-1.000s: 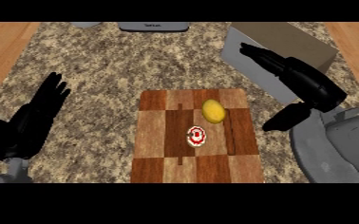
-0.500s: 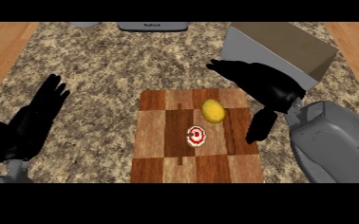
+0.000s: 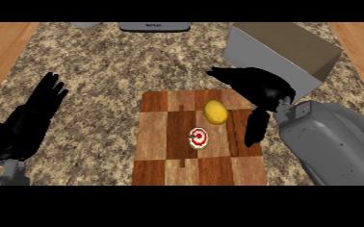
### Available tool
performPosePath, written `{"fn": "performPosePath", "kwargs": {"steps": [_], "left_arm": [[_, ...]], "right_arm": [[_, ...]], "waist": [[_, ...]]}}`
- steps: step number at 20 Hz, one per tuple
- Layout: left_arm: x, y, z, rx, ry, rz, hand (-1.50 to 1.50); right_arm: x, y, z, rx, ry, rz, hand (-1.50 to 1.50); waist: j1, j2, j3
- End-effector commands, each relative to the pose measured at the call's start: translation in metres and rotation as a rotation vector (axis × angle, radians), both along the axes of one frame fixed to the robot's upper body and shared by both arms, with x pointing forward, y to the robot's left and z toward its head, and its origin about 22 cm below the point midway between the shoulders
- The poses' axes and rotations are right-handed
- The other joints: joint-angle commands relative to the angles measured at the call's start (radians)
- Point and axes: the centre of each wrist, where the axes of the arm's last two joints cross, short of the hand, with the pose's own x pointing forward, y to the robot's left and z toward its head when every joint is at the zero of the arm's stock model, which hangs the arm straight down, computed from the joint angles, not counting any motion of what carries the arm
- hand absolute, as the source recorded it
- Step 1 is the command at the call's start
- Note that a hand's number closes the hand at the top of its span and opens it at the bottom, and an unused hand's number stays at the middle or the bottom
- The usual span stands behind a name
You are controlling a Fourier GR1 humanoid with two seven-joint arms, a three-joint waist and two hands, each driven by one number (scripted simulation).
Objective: Pick the lemon from the cutting board and place it in the cardboard box
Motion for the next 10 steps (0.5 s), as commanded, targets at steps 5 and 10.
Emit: {"fn": "performPosePath", "kwargs": {"steps": [5, 10], "left_arm": [[-0.001, -0.007, 0.005, -0.012, 0.002, 0.02, 0.0], [-0.005, 0.011, 0.011, 0.007, 0.003, -0.009, 0.0]], "right_arm": [[0.002, -0.005, -0.022, -0.043, 0.024, 0.006, -1.5], [0.001, 0.01, -0.019, 0.007, 0.022, 0.021, -1.5]], "waist": [[0.0, 0.0, 0.001], [0.0, 0.0, 0.0]]}}
